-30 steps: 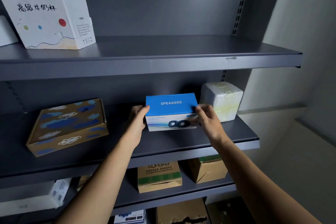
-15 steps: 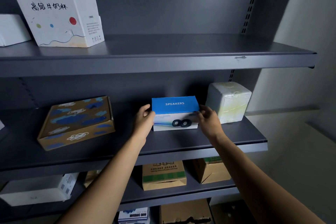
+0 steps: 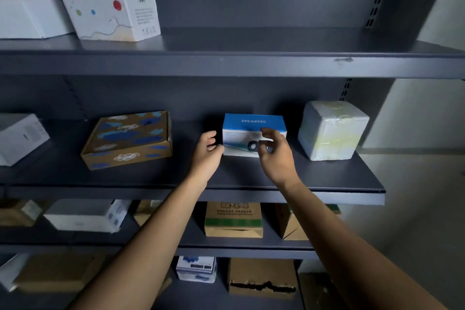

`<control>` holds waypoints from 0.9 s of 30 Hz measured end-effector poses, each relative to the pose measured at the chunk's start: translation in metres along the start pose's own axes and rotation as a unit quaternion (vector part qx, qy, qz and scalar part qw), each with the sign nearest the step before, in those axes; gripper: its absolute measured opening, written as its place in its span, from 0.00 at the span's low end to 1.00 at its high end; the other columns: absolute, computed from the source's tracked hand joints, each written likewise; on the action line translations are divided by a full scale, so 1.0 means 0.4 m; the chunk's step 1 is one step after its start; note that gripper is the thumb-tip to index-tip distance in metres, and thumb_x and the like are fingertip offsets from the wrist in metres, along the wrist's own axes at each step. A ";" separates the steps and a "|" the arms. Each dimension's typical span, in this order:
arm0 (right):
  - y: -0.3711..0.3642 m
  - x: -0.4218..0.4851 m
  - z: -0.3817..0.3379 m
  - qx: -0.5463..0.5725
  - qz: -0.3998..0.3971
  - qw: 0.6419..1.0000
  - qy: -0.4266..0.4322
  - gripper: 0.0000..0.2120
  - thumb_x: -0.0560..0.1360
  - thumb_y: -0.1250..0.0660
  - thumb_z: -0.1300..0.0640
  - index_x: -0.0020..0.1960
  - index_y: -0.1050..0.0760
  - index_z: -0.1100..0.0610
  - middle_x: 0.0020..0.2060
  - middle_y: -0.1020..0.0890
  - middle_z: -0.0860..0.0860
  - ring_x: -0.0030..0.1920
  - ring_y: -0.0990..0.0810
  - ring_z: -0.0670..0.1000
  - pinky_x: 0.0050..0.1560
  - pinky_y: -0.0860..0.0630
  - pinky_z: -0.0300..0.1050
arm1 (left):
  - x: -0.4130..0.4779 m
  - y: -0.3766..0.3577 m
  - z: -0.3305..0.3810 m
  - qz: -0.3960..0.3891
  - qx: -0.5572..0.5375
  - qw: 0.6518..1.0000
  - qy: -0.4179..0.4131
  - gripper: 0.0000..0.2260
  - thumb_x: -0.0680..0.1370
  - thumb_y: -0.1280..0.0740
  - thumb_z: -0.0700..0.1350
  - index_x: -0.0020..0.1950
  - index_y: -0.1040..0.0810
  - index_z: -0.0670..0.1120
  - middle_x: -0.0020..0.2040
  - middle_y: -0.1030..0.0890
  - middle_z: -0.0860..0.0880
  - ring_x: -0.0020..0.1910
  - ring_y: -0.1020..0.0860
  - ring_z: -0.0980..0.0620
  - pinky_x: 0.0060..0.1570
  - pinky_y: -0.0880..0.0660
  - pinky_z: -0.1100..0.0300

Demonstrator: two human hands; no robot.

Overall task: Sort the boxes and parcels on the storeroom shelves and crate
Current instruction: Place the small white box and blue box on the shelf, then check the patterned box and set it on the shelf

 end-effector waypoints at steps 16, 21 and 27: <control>-0.432 -0.047 -0.107 0.014 -0.115 0.993 -0.038 0.18 0.78 0.38 0.66 0.68 0.30 0.61 0.54 0.24 0.51 0.54 0.24 0.48 0.48 0.32 0.26 | 0.070 0.472 -0.050 0.136 0.000 0.989 -0.062 0.10 0.78 0.38 0.35 0.55 0.26 0.48 0.52 0.24 0.50 0.50 0.24 0.53 0.57 0.23 0.54; -0.601 -0.028 -0.096 -0.013 -0.119 0.987 -0.109 0.27 0.78 0.33 0.59 0.74 0.37 0.60 0.67 0.27 0.56 0.67 0.27 0.55 0.66 0.31 0.45 | 0.159 0.715 -0.089 0.194 0.075 0.976 -0.070 0.11 0.77 0.37 0.35 0.59 0.24 0.42 0.53 0.23 0.46 0.51 0.24 0.50 0.45 0.29 0.69; -0.673 -0.017 -0.091 -0.061 -0.074 0.984 -0.152 0.18 0.78 0.33 0.52 0.65 0.26 0.59 0.56 0.19 0.53 0.58 0.21 0.54 0.60 0.26 0.51 | 0.248 0.811 -0.215 0.088 0.112 0.987 0.070 0.12 0.78 0.38 0.46 0.58 0.23 0.42 0.54 0.20 0.43 0.52 0.22 0.42 0.44 0.29 0.56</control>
Point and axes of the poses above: each hand's wrist, its own x-axis towards the middle knuckle, its own y-axis out of the back of the hand, z = x × y, the point moved 10 cm from there along x, towards the middle knuckle
